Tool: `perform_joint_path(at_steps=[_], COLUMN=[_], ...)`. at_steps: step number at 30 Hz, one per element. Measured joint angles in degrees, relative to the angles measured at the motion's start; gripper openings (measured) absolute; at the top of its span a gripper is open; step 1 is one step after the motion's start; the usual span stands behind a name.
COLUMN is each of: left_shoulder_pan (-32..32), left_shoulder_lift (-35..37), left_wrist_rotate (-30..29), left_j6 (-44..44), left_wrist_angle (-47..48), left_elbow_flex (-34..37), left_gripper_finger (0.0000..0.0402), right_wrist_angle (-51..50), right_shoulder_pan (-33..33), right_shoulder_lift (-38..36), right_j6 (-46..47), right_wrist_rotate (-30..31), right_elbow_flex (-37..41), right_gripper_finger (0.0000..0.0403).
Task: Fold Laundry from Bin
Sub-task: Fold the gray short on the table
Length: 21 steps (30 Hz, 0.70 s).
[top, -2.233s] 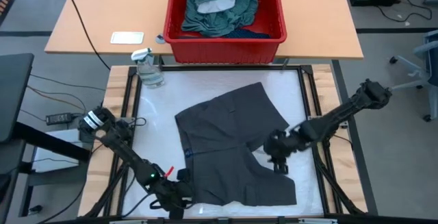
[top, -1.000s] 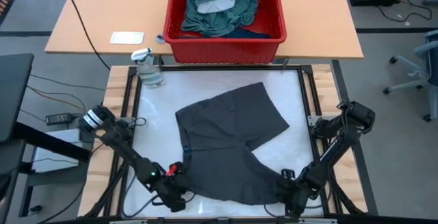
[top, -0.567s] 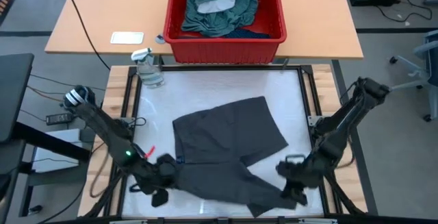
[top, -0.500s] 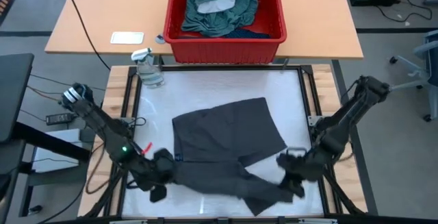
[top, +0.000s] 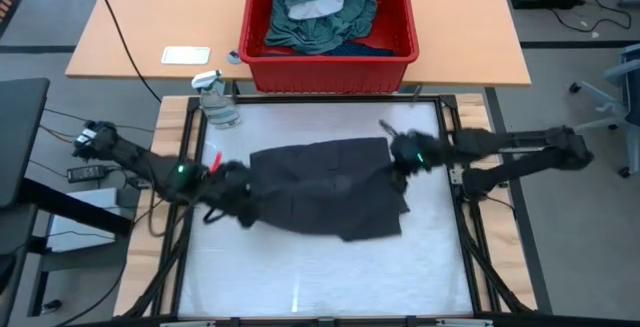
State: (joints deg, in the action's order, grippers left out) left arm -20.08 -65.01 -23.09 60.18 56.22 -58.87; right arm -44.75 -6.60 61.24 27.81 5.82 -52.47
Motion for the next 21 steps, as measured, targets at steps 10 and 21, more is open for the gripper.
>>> perform_joint_path(at_steps=[10,21], left_shoulder_pan=[29.7,45.8], left_shoulder_lift=[-2.5,-2.6], left_wrist_rotate=[-3.8,1.2], left_j6=[-6.1,-8.5], left_wrist_angle=[-1.8,-19.2], left_elbow_flex=[8.0,17.7], left_gripper_finger=[0.0007,0.0063], right_wrist_angle=[20.4,35.6], right_shoulder_pan=[-25.2,-28.3], right_shoulder_lift=[16.4,28.4], right_j6=[-24.7,-22.5], right_wrist_rotate=[-0.3,4.1], right_elbow_flex=[0.0,0.0], right_gripper_finger=[0.0018,0.0145])
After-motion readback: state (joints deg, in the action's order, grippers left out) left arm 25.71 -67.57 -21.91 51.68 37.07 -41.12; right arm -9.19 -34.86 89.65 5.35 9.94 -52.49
